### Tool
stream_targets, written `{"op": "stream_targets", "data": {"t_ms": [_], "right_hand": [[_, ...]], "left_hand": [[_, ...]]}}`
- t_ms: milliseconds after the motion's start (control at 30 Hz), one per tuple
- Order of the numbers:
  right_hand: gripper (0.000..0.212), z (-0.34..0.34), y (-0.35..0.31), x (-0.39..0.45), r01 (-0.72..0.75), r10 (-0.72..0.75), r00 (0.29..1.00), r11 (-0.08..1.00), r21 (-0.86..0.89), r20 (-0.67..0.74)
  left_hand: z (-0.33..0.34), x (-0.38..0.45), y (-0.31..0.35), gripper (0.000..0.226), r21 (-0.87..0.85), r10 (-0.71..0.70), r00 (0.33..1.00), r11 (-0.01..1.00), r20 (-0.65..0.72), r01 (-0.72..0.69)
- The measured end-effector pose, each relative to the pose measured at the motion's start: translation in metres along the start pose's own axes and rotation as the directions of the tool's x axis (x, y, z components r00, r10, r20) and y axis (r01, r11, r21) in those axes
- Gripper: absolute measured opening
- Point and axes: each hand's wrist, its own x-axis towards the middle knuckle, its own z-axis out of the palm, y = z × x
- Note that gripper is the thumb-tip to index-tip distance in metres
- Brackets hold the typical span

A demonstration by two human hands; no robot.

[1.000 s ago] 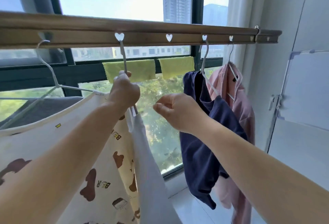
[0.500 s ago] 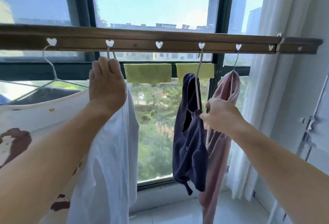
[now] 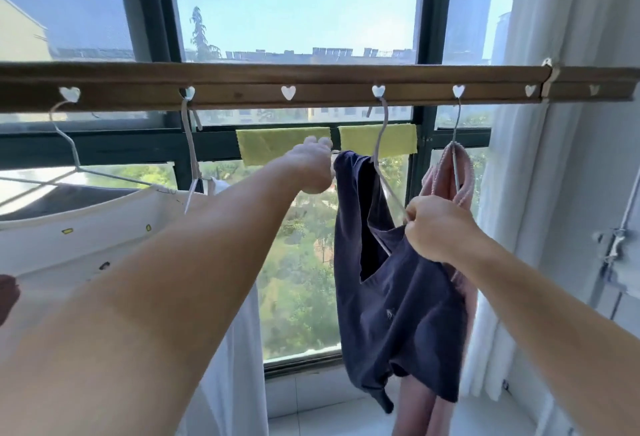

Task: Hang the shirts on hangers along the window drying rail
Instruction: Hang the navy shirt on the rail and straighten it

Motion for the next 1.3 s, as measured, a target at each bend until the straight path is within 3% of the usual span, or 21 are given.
{"op": "stream_targets", "data": {"t_ms": [133,233,333,500,567,667,900,1000,1133,1233,1300], "right_hand": [[0.018,-0.009,0.023,-0.007,-0.038,0.038,0.999,0.998,0.044,-0.003],[0.025,-0.014,0.044,-0.008,-0.046,0.047,0.998,0.999,0.028,-0.051],[0.043,-0.019,0.06,-0.008,-0.046,0.051,0.99,0.998,0.036,-0.131],[0.028,-0.021,0.068,-0.003,-0.035,0.116,0.957,0.957,0.289,-0.267],[0.024,-0.022,0.061,0.003,0.01,0.143,0.927,0.915,0.404,-0.347],[0.019,-0.025,0.041,0.011,0.088,0.084,0.9,0.926,0.367,-0.427],[0.024,-0.007,0.04,0.016,0.104,-0.012,0.932,0.966,0.236,-0.363],[0.027,-0.005,0.041,0.016,0.096,-0.011,0.929,0.972,0.214,-0.369],[0.028,-0.01,0.044,0.015,0.065,0.007,0.929,0.982,0.179,-0.37],[0.027,-0.017,0.048,0.013,0.062,0.001,0.925,0.986,0.154,-0.379],[0.026,-0.019,0.048,0.012,0.06,-0.002,0.925,0.988,0.142,-0.379]], "left_hand": [[0.013,0.026,0.004,0.047,-0.257,0.093,0.989,0.959,-0.118,-0.12],[0.027,0.048,-0.003,0.033,-0.323,0.192,0.979,0.924,-0.074,-0.205],[0.039,0.056,-0.005,0.037,-0.528,0.235,0.972,0.823,-0.025,-0.212],[0.052,0.064,-0.01,0.042,-0.715,0.22,0.973,0.667,-0.077,-0.207],[0.055,0.063,-0.007,0.038,-0.751,0.216,0.973,0.63,-0.078,-0.2],[0.057,0.061,0.0,0.039,-0.763,0.257,0.963,0.606,-0.079,-0.224],[0.043,0.067,-0.013,0.026,-0.728,0.282,0.952,0.628,-0.117,-0.275],[0.039,0.072,-0.032,0.023,-0.675,0.328,0.944,0.691,-0.029,-0.261],[0.035,0.076,-0.049,0.028,-0.735,0.383,0.919,0.65,0.095,-0.195],[0.042,0.08,-0.058,0.019,-0.705,0.342,0.936,0.684,0.081,-0.189],[0.048,0.081,-0.061,0.013,-0.764,0.322,0.946,0.621,0.042,-0.178]]}}
